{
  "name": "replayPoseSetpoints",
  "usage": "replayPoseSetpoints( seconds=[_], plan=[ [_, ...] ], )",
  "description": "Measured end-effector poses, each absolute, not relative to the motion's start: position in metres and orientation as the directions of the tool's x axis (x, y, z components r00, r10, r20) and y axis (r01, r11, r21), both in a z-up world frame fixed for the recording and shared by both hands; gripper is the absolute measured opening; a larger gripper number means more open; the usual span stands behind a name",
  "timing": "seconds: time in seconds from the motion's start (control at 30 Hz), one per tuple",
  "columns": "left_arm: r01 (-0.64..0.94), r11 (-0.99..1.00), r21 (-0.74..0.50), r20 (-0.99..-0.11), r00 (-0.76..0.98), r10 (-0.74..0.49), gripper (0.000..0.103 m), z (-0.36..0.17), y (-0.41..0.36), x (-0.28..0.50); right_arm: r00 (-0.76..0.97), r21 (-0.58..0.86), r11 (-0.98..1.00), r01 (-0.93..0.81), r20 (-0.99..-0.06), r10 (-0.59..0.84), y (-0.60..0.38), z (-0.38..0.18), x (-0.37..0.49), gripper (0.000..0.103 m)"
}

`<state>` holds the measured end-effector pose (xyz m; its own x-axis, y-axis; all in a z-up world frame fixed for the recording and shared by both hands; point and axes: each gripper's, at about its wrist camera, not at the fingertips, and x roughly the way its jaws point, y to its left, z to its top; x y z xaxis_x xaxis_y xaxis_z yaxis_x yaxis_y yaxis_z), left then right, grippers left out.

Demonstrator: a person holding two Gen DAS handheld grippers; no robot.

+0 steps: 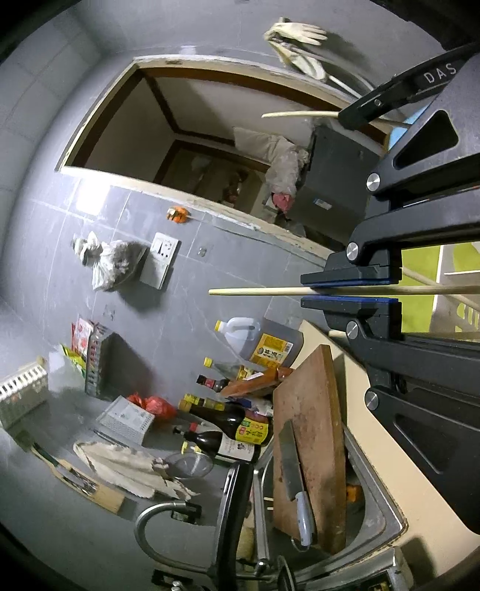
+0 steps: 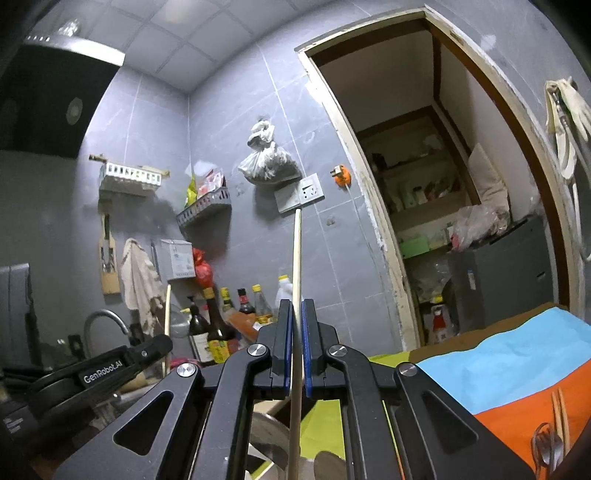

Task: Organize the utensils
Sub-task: 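Carry both chopsticks over the white caddy and lower them in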

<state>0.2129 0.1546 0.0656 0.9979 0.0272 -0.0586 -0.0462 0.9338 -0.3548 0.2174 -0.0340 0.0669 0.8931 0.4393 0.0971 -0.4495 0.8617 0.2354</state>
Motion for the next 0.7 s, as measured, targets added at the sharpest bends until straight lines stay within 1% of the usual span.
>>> replayPoseSetpoints(
  seconds=[0.13,0.33,0.7],
  plan=[
    [-0.018,0.942,-0.334,-0.054,0.999,0.0,0.002,0.059,0.15,0.213,0.892,0.221,0.865,-0.45,0.074,0.445,-0.032,0.059,0.218,0.003],
    [0.0,0.939,-0.345,-0.047,0.999,-0.017,0.002,0.05,0.15,0.21,0.899,0.204,0.876,-0.436,0.05,0.436,-0.032,0.052,0.217,0.003],
    [0.013,0.935,-0.355,-0.079,0.996,-0.044,0.002,0.044,0.153,0.204,0.892,0.177,0.877,-0.447,0.023,0.451,-0.025,0.046,0.212,0.004]
  ],
)
